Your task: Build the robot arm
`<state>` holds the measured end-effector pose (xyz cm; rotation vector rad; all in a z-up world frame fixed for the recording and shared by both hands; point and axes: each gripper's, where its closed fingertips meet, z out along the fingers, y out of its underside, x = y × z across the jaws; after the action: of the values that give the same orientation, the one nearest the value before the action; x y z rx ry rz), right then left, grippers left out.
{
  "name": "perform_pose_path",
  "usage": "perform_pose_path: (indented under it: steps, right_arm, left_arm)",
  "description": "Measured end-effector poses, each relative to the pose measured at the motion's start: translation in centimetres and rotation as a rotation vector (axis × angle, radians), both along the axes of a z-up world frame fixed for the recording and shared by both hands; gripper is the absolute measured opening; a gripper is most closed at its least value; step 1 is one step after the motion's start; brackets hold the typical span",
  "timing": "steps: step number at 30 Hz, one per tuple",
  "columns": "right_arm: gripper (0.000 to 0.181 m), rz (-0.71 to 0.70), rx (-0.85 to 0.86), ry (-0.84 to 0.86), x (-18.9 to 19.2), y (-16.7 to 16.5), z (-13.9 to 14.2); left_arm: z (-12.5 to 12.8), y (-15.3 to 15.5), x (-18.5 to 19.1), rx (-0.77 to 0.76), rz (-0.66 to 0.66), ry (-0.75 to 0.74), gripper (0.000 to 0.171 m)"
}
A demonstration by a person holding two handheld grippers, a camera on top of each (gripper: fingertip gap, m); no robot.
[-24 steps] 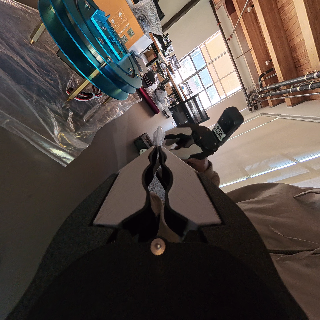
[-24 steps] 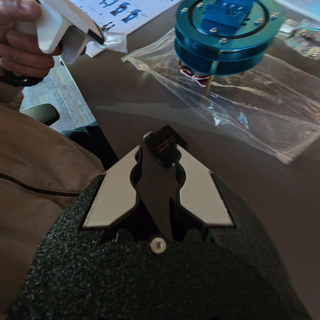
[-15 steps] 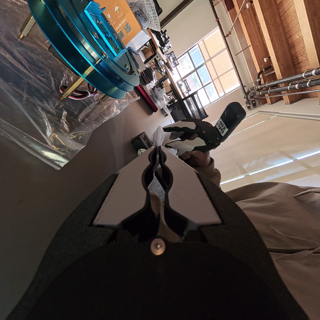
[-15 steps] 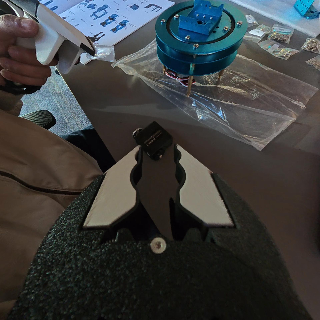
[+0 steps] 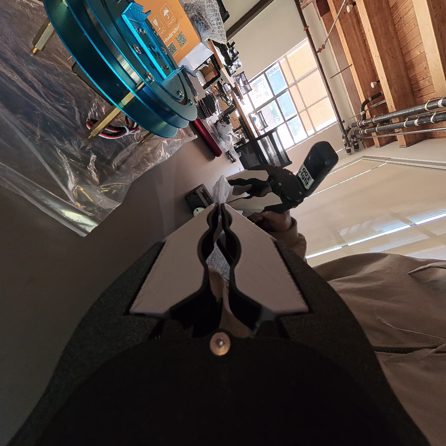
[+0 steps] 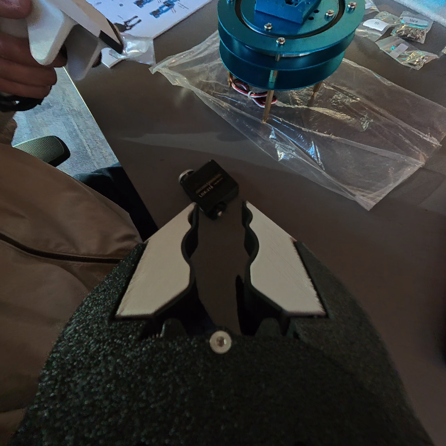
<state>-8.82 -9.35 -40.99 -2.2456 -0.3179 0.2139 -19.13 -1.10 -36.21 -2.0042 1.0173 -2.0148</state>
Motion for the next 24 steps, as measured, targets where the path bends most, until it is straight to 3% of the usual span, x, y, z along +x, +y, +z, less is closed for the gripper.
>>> perform_pose_path:
  steps: [4,6,13,24]
  right_arm:
    - [0.037,0.044,-0.018,-0.022,0.7,0.0,0.4]
    - [0.049,0.109,-0.062,-0.048,0.5,-0.3,-0.1]
    - [0.057,0.345,-0.041,-0.131,-0.9,0.1,-1.2]
    - [0.051,0.383,-0.020,-0.210,-0.5,1.7,-2.1]
  left_arm:
    - [0.0,0.1,0.0,0.004,0.000,0.005,0.000]
    - [0.1,0.0,0.1,0.006,-0.001,0.008,0.000]
    - [0.8,-0.9,0.5,0.025,-0.009,0.009,0.000]
    - [1.2,-2.7,1.2,0.038,0.016,0.024,0.000]
